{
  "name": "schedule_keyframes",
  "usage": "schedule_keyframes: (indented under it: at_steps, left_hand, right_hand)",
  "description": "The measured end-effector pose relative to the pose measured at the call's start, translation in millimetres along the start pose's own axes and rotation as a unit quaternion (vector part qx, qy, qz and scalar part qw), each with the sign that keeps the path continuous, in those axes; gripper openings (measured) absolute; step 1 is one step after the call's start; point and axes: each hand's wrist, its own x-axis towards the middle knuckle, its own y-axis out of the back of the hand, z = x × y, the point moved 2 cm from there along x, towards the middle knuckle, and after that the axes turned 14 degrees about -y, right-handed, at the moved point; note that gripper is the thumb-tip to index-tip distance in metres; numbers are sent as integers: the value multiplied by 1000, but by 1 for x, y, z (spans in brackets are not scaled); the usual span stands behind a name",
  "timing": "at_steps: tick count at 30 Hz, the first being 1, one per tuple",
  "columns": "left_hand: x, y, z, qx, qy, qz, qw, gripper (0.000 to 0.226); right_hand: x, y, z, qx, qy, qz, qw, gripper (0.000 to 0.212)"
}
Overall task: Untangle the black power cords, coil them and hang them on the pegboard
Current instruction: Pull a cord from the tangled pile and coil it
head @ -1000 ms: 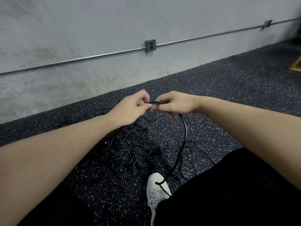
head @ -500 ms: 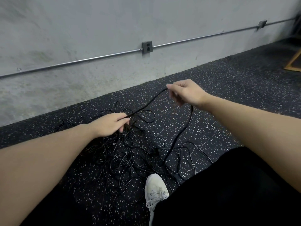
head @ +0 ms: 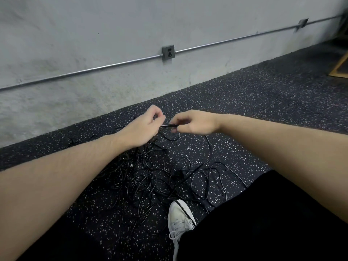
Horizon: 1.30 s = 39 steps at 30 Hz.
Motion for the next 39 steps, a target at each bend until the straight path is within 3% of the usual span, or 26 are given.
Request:
schedule_keyframes:
  at_steps: [1, 5, 9, 11, 17, 22, 24, 29, 32, 36, 39]
  left_hand:
    - [1, 0, 1, -13, 5, 18, 1000, 23]
    - [0, -3, -4, -96, 38, 15, 995, 52]
    - [-11, -3, -22, -65, 63, -41, 995, 78]
    - [-17, 0, -36, -27, 75, -45, 996, 74]
    - [-13, 1, -34, 7, 43, -26, 999, 32]
    - [-9, -9, -19, 25, 18, 3, 1000, 29]
    - [-4, -13, -12, 21, 18, 3, 1000, 29]
    - [16, -18, 9, 33, 42, 12, 998, 25]
    - [17, -24, 10, 13, 64, -20, 998, 36]
    - [10, -29, 5, -121, 50, -35, 991, 56]
    - [6, -30, -5, -79, 18, -65, 995, 77]
  right_hand:
    - [1, -2, -6, 9, 9, -10, 1000, 8]
    - [-1, 0, -22, 59, 36, -6, 998, 44]
    - [-11, 12, -15, 162, 38, 3, 986, 50]
    - [-15, 17, -4, 203, 32, 0, 979, 47]
    - [-12, 26, 38, 327, -20, 42, 944, 43]
    - [-7, 15, 71, 217, -101, 26, 971, 14]
    - [-7, 10, 70, 176, -123, -16, 977, 30]
    - [-10, 4, 26, 144, -57, -72, 985, 23]
    - [-9, 3, 3, 140, -18, -60, 988, 18]
    - [-8, 1, -7, 62, 1, -42, 997, 38]
    - [-9, 9, -2, 107, 12, -8, 994, 43]
